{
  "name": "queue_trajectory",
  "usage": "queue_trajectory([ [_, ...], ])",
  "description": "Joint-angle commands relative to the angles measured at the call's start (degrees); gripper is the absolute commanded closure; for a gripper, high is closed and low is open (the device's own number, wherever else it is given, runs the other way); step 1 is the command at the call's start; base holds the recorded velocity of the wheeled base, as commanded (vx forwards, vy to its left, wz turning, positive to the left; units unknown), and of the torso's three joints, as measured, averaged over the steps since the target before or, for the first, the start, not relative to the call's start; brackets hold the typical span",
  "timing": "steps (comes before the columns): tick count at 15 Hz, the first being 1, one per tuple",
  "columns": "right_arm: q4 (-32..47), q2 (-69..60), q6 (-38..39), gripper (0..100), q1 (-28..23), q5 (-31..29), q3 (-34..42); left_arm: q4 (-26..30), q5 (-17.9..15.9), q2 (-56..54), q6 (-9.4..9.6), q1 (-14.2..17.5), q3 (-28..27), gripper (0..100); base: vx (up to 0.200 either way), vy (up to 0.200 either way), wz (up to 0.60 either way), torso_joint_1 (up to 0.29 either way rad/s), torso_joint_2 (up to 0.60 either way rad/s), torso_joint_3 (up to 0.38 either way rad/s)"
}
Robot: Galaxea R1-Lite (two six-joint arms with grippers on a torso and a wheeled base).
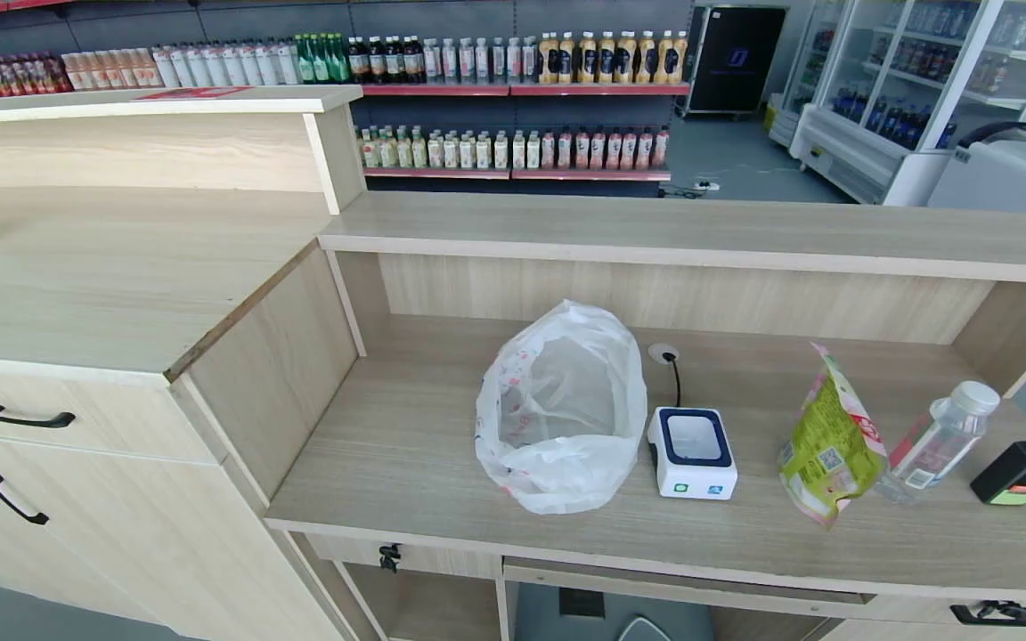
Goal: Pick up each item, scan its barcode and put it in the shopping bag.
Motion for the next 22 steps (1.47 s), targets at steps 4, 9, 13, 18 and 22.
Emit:
queue_trajectory([
  [4,13.83,42.25,-3.23,0,-7.18,-0.23,-37.56,0.0,0.02,-0.02,0.0,0.02,0.0,0,0.0,0.0,0.0,0.0,0.0,0.0],
  [9,23.68,49.19,-3.41,0,-7.98,-0.58,-41.34,0.0,0.02,-0.02,-0.09,0.02,0.0,0,0.0,0.0,0.0,0.0,0.0,0.0],
  [13,24.73,55.08,-3.41,0,-8.06,-0.05,-42.92,0.0,0.02,-0.02,-0.09,0.02,0.0,0,0.0,0.0,0.0,0.0,0.0,0.0],
  [18,24.55,63.69,-3.59,0,-7.89,4.61,-46.53,0.0,0.02,-0.02,-0.09,0.02,0.0,0,0.0,0.0,0.0,0.0,0.0,0.0],
  [22,24.47,68.09,-7.28,0,-7.89,7.42,-46.53,0.0,0.02,-0.02,-0.09,0.02,0.0,0,0.0,0.0,0.0,0.0,0.0,0.0],
])
